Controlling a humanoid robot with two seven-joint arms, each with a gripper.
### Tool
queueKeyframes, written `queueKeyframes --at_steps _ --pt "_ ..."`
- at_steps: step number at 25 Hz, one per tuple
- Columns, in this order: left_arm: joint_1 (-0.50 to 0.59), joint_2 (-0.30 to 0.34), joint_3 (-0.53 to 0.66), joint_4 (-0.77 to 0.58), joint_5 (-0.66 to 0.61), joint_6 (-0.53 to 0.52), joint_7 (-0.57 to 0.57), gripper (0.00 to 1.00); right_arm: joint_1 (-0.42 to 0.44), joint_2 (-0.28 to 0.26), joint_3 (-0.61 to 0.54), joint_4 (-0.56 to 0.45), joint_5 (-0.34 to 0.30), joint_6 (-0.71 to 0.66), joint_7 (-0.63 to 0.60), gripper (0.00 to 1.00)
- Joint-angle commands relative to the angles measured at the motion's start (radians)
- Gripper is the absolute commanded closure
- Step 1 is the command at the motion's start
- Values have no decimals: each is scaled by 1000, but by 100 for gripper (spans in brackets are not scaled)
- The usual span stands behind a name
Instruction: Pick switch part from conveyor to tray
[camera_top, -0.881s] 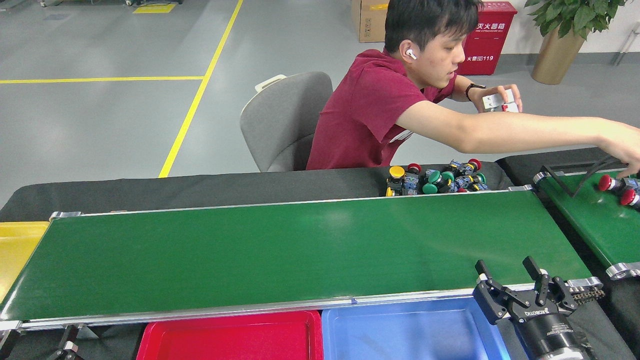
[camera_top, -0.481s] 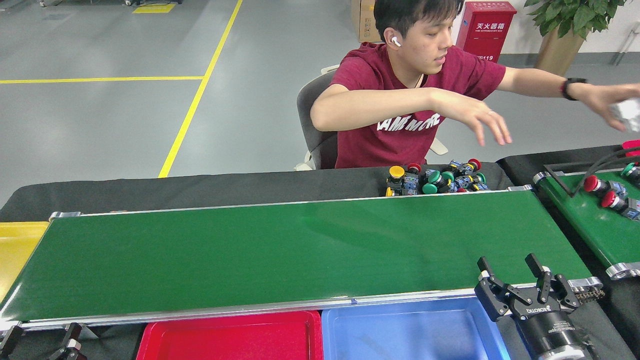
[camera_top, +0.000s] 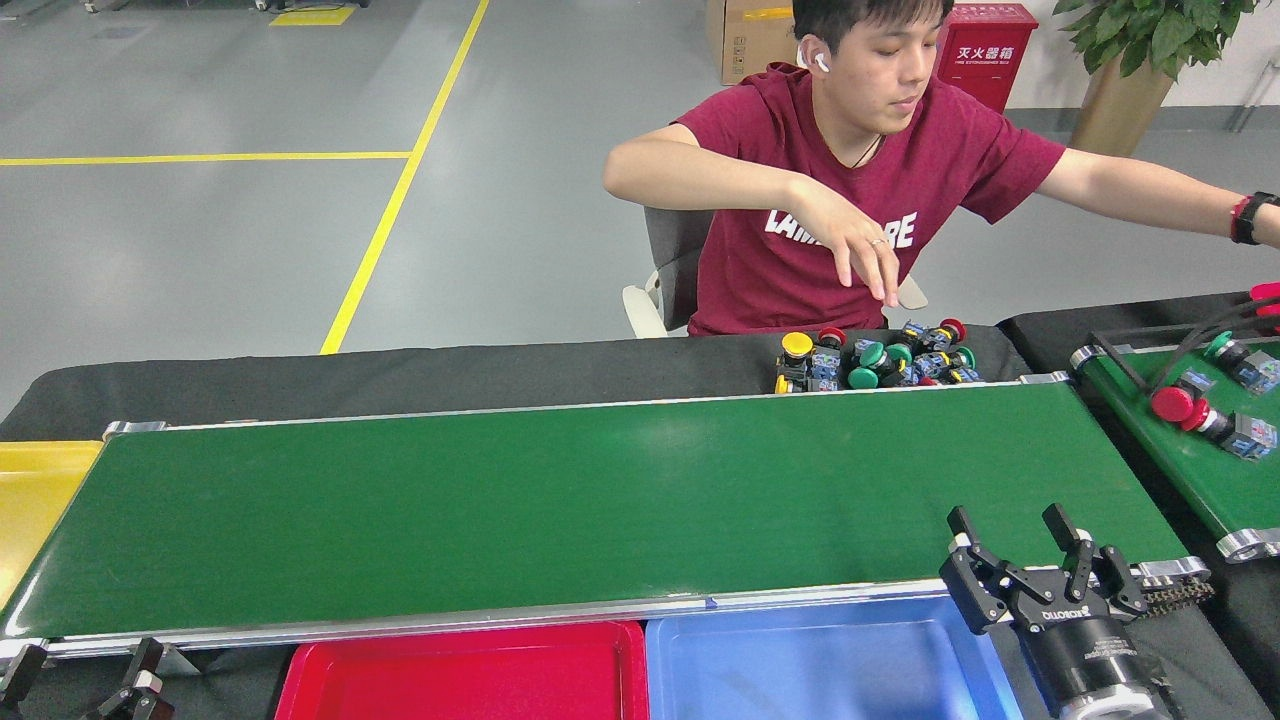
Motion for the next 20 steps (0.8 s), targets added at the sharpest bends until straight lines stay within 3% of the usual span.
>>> queueKeyframes --at_steps 1,20 --pt "-4 5 4 -8 3 -20 10 0 -16 -6 -5 -13 3 0 0 1" --pt "2 8 4 -9 -2 -26 8 0 -8 -14 48 2 4 98 2 1"
